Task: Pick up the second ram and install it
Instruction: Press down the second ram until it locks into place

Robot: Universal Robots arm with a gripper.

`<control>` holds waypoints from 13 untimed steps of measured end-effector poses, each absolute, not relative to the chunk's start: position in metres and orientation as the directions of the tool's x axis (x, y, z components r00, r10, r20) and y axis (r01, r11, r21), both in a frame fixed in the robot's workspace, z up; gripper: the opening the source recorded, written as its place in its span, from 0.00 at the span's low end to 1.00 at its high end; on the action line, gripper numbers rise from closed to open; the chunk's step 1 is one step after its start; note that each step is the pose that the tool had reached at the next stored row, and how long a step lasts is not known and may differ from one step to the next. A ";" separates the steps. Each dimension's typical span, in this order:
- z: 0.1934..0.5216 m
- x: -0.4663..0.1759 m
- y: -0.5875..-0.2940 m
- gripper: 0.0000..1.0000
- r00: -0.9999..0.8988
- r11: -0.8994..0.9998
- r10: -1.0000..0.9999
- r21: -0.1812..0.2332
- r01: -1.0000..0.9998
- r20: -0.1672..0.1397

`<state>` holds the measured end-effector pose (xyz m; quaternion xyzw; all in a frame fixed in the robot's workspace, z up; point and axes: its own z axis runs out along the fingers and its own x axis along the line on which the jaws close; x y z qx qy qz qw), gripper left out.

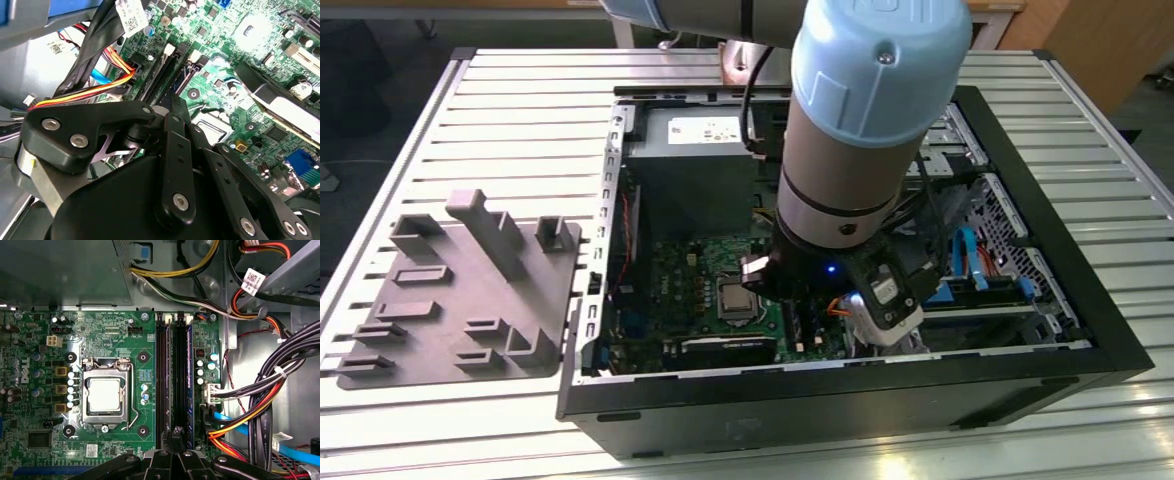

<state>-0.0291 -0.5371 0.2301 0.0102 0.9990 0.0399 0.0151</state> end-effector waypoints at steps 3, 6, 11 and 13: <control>0.228 -0.029 -0.537 0.11 -0.999 0.997 0.022 0.080 0.019 -0.029; 0.227 -0.029 -0.538 0.11 -0.999 0.997 0.021 0.080 0.019 -0.029; 0.224 -0.030 -0.538 0.11 -0.999 0.997 0.022 0.080 0.019 -0.029; 0.224 -0.030 -0.538 0.11 -0.999 0.997 0.022 0.080 0.019 -0.029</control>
